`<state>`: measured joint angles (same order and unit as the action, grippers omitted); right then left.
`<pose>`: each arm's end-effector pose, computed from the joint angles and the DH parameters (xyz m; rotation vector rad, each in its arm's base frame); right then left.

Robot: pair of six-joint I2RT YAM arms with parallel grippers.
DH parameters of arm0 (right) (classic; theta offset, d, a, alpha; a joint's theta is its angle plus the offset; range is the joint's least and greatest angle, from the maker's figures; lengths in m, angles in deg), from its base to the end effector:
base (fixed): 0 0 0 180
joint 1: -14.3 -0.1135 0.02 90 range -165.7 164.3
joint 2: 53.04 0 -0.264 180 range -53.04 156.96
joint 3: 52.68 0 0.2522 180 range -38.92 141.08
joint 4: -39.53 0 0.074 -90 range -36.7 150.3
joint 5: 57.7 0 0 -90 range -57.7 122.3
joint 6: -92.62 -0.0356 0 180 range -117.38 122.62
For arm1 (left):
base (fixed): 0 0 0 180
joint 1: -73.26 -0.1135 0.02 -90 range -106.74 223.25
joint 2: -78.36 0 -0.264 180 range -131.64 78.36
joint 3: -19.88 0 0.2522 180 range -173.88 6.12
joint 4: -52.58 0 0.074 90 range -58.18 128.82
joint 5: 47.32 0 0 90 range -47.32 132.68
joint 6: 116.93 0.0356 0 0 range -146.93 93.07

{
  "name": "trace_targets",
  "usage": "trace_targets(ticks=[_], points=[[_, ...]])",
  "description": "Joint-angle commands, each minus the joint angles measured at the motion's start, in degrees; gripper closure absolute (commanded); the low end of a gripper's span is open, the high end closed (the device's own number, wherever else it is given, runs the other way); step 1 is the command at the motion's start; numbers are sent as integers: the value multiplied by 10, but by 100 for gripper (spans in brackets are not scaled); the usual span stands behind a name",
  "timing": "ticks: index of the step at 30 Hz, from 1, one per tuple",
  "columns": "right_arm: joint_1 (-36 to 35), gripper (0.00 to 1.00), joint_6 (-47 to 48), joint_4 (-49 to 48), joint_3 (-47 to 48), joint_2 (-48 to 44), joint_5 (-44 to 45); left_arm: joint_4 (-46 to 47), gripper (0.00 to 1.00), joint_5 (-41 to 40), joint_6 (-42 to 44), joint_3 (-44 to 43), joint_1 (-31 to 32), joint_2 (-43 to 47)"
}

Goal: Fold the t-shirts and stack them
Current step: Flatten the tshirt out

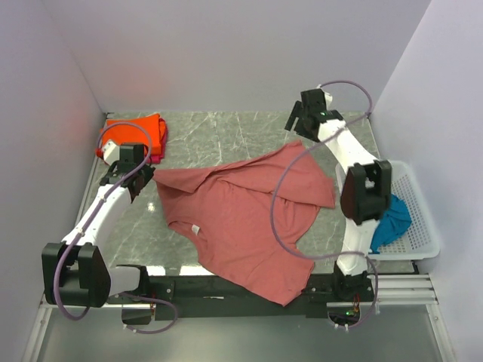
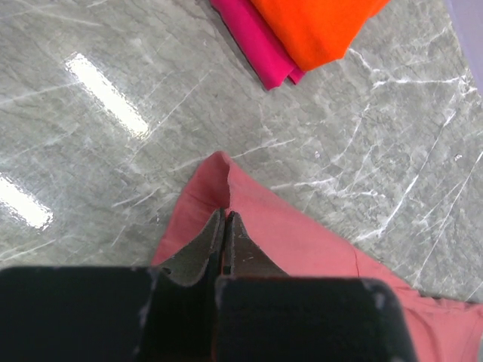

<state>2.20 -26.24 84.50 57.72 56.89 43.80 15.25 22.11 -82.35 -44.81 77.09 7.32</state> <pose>0.4316 0.0853 0.2874 0.4367 2.2898 0.1220 0.2627 -0.0051 0.2612 -1.1465 1.9672 -0.1219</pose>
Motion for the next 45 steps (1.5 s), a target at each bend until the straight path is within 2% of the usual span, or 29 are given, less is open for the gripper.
trace_targets(ticks=[1,4,7,17,25,34,37,38,40,41,45], points=[[0,12,23,64,125,75,24,14,99,14,-8,6,-1,9],[1,13,24,114,227,159,36,13,99,24,-14,11,-1,9],[0,17,25,117,262,207,34,11,99,23,-21,16,-1,12],[10,33,14,99,315,297,2,11,99,27,-23,30,-1,23],[19,35,-4,97,293,316,12,8,99,26,-26,31,-1,22],[25,48,-15,104,313,343,2,11,99,21,-28,30,-1,19],[25,56,-19,103,312,344,0,9,99,17,-30,27,-1,16],[25,68,-20,101,311,344,1,9,99,18,-31,27,-1,16],[25,83,-19,96,308,336,6,12,99,21,-31,25,-1,15],[25,97,-16,91,306,333,9,12,99,23,-32,24,-1,14],[25,100,6,77,319,318,15,9,99,8,-34,3,-1,14]])
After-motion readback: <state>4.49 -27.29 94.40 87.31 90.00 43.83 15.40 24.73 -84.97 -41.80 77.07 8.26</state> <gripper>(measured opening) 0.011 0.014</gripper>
